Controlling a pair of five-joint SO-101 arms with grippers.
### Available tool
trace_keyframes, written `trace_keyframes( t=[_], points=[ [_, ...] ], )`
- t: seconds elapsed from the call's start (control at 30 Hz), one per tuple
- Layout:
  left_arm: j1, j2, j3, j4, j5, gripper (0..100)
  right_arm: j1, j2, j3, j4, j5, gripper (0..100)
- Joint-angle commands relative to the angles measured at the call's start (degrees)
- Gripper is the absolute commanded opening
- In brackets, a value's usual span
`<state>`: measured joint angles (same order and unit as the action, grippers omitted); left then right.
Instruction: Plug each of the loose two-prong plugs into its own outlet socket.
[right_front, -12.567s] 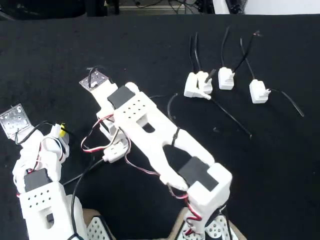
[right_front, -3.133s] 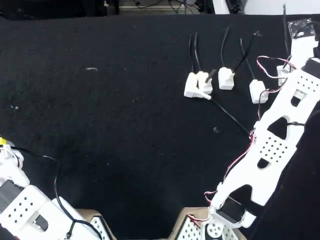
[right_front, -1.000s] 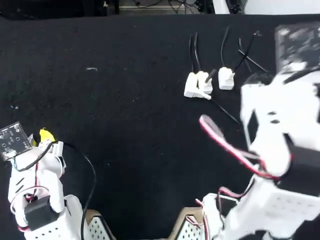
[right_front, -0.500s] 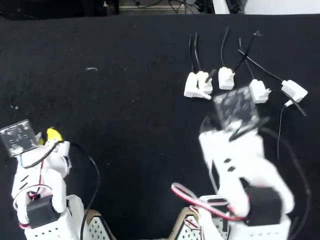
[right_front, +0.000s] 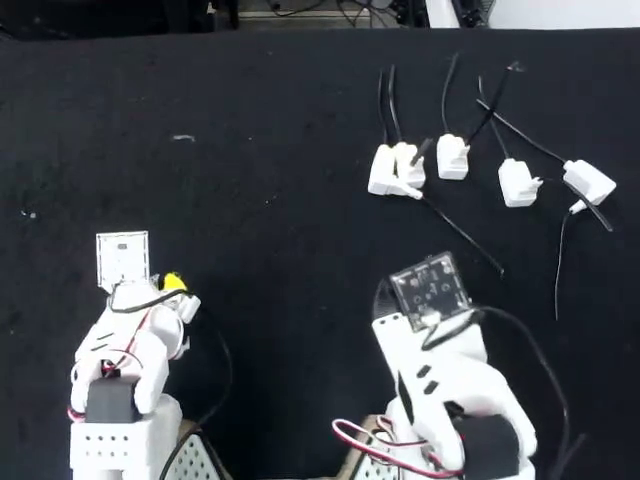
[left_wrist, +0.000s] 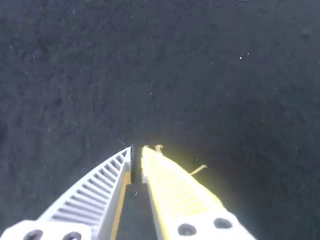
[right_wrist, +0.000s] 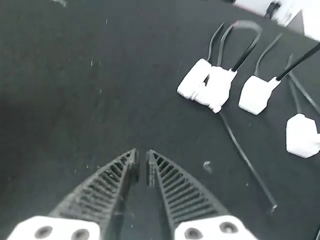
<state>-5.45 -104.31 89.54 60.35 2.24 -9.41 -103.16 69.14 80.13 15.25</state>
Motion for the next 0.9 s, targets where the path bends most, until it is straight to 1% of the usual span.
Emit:
trace_keyframes(
  t=[0.0, 0.27, 0.33, 0.47, 0.53, 0.87],
  points=[
    [0.5, -0.4, 1.7, -0.8, -0.4, 4, -0.2, -4.3, 2.9, -0.8, -0.5, 1.2],
    [0.7, -0.3, 7.9, 0.2, 0.0, 4, -0.2, -5.4, 18.4, -1.6, -0.4, 1.5],
    [0.7, -0.3, 7.8, 3.9, -0.1, 4, -0.1, -5.2, 20.1, -4.0, -0.4, 1.2],
    [0.6, -0.4, 7.8, 13.3, 0.0, 4, -0.1, -5.3, 27.1, -5.4, -0.2, 1.3],
    [0.5, -0.4, 7.8, 12.3, 0.0, 4, -0.1, -4.9, 27.2, -5.6, -0.1, 1.2],
    [0.4, -0.4, 7.8, 12.8, 0.0, 4, -0.2, -4.9, 27.4, -5.6, -0.1, 1.2]
  ],
)
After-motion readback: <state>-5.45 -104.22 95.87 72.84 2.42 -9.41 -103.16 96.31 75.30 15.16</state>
